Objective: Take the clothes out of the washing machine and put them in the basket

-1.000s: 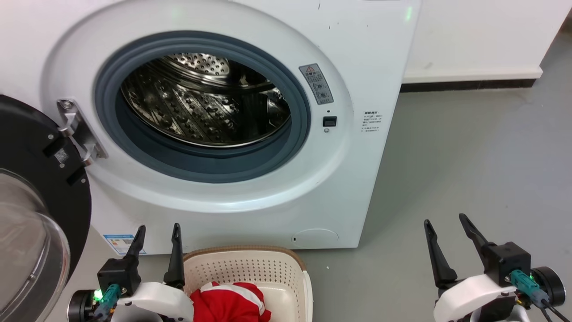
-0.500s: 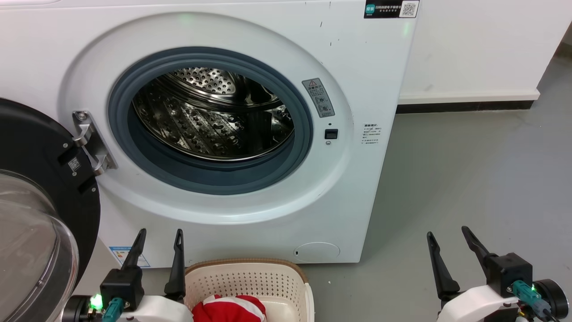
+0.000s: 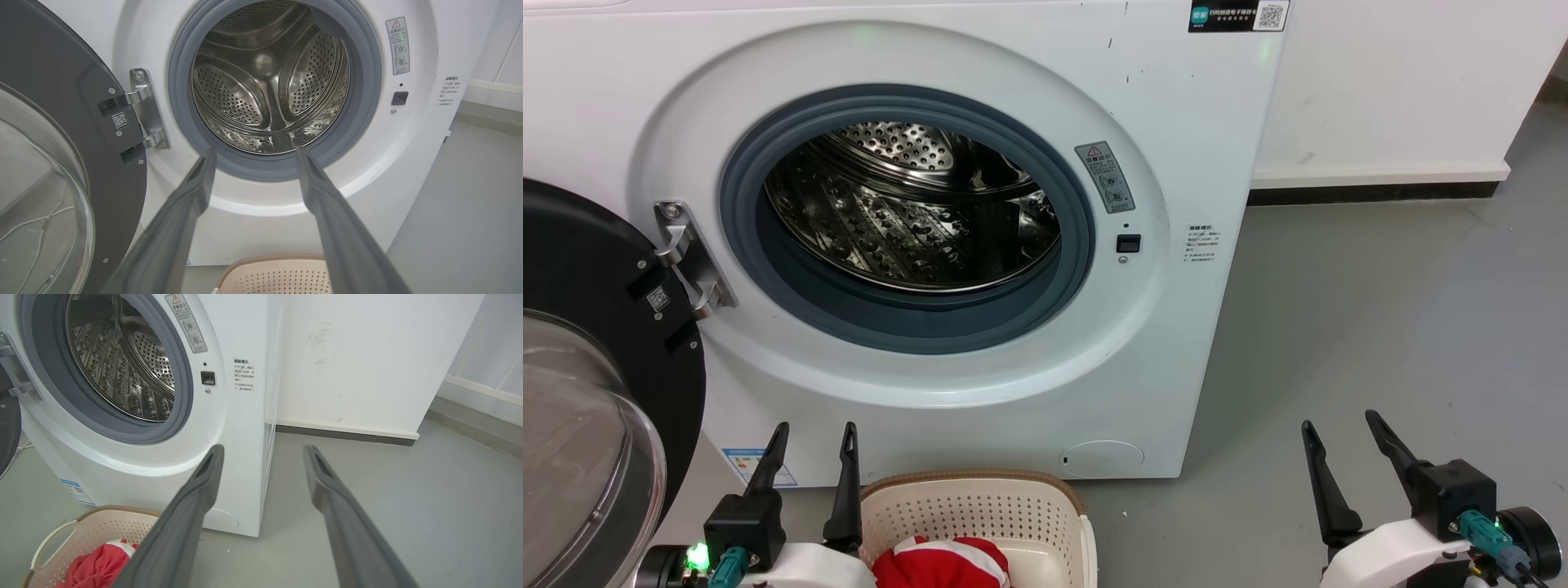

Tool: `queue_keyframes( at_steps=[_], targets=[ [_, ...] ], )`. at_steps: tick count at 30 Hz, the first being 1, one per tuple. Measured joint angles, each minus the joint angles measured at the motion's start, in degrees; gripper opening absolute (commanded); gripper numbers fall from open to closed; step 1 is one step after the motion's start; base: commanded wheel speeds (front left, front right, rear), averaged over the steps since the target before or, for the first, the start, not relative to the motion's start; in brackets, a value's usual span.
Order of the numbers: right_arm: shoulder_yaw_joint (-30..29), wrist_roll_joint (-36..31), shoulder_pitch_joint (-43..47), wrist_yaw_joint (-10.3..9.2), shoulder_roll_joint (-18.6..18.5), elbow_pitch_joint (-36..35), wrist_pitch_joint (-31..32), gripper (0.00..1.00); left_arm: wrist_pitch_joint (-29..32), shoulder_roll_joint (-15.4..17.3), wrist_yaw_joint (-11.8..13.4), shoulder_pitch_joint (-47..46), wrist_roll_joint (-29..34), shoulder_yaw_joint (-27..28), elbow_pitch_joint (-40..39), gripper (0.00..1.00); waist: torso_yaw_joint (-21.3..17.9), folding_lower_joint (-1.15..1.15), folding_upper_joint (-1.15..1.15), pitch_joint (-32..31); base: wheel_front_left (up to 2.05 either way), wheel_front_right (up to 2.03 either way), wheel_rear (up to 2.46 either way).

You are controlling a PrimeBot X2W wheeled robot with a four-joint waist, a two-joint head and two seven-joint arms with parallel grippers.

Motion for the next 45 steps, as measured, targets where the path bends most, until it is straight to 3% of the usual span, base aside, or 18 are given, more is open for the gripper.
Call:
queue_keyframes(
  at_steps=[11,12,17,45],
  targets=[
    [0.0,0.0,0.0,0.00,0.0,0.0,-0.1,1.00,0.2,0.3,0.5,0.1,-0.5,-0.2,0.3,1.00,0.2,0.00,0.00,0.1,0.00,0.00,0.00],
    [0.0,0.0,0.0,0.00,0.0,0.1,-0.1,0.00,0.2,0.3,0.5,0.1,-0.6,-0.2,0.4,0.00,0.2,0.00,0.00,0.1,0.00,0.00,0.00],
    [0.0,1.2,1.0,0.00,0.0,2.3,0.1,0.00,0.8,-0.2,0.4,0.9,-1.6,-0.2,3.1,0.00,0.3,0.00,0.00,0.1,0.00,0.00,0.00],
    [-1.6,32.8,-1.7,-0.01,-0.4,5.5,2.6,0.00,6.2,-1.5,-1.9,-1.7,-30.8,2.3,5.3,0.00,0.6,0.00,0.00,0.9,0.00,0.00,0.00]
  ],
)
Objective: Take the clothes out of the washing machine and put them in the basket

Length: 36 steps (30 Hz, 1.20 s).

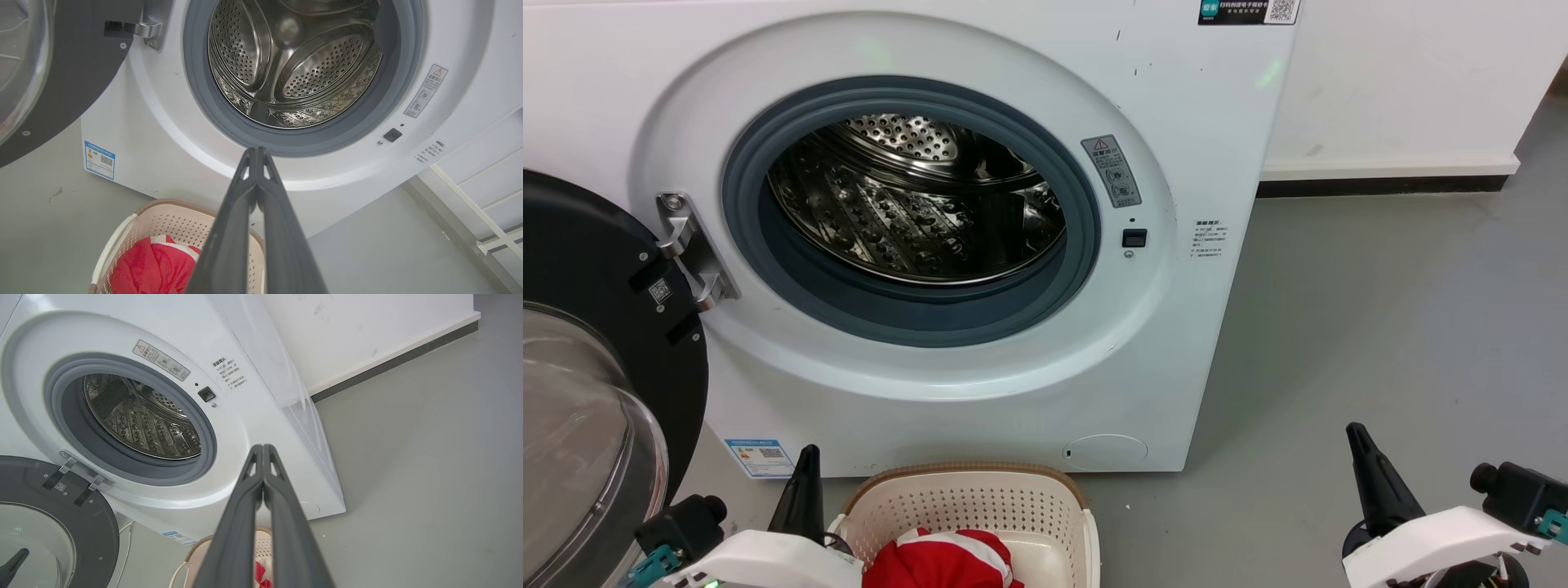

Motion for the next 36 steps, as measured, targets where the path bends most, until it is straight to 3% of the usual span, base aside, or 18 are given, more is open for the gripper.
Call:
queue_keyframes(
  at_steps=[36],
  targets=[
    [-2.1,28.4,-3.5,-0.01,-0.2,3.0,2.8,0.00,5.0,-0.9,-2.2,-3.6,-26.6,2.6,2.1,0.00,0.4,0.00,0.00,0.9,0.00,0.00,0.00]
  ],
)
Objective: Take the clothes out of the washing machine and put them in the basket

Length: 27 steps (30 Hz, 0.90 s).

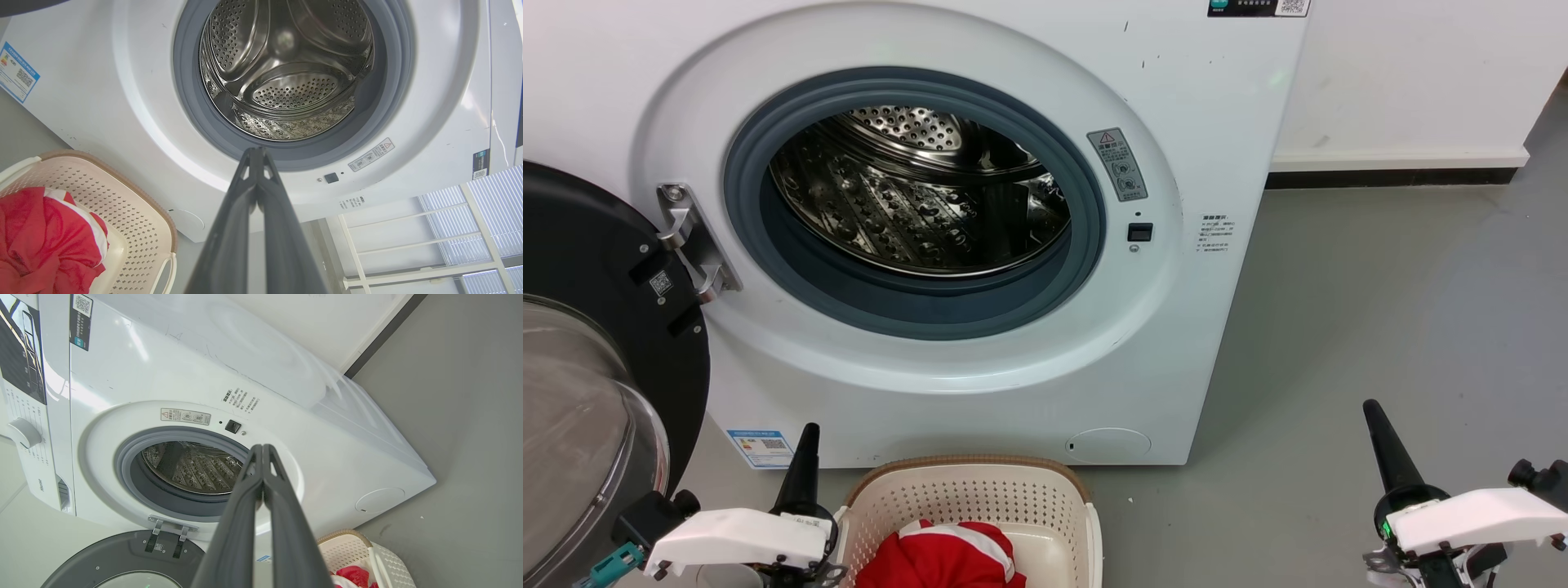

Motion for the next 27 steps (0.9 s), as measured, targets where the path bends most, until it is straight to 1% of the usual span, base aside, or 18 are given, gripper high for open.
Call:
queue_keyframes(
  at_steps=[27],
  targets=[
    [-1.4,15.7,-2.1,0.00,0.0,1.6,1.7,0.00,2.8,-0.6,-1.3,-2.1,-14.9,1.4,1.3,0.00,0.3,0.00,0.00,0.7,0.00,0.00,0.00]
  ],
)
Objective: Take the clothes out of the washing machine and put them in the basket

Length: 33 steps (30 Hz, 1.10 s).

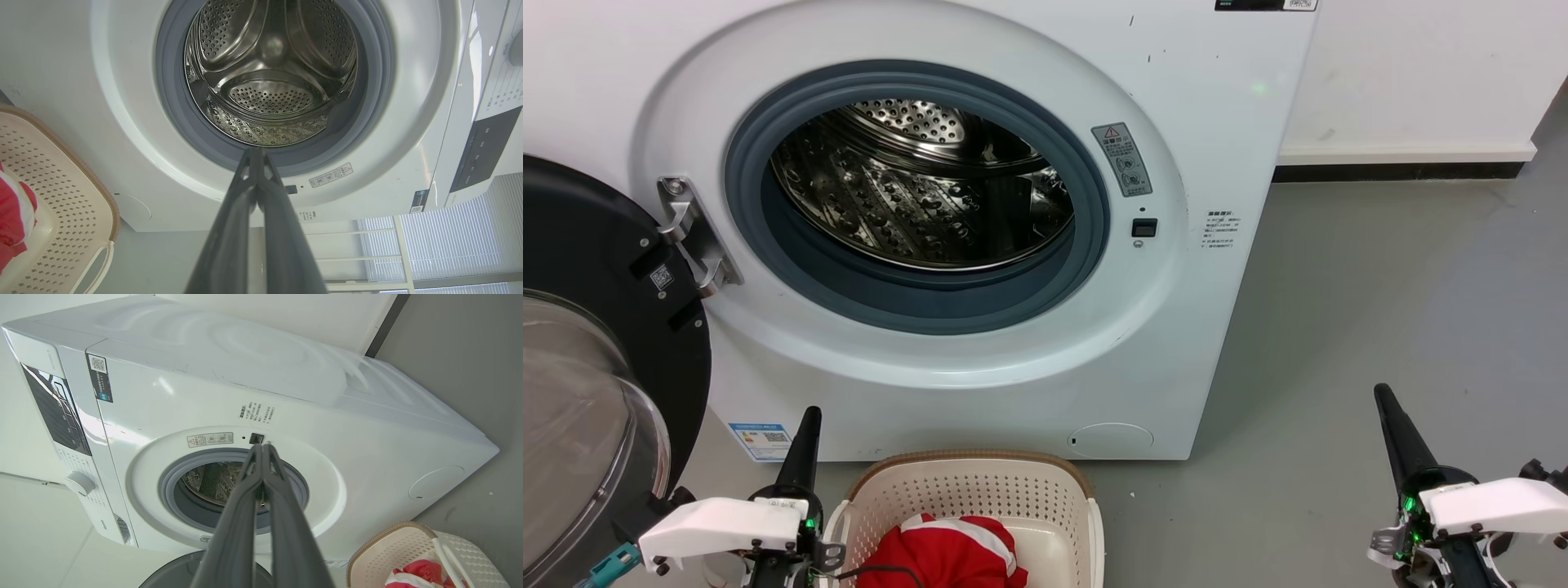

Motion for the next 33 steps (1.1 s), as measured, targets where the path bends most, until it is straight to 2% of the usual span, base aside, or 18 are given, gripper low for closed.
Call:
queue_keyframes(
  at_steps=[33],
  targets=[
    [-1.5,15.0,-2.2,0.00,0.0,1.5,1.8,0.00,2.8,-0.5,-1.3,-2.2,-14.3,1.3,1.2,0.00,0.4,0.00,0.00,0.9,0.00,0.00,0.00]
  ],
)
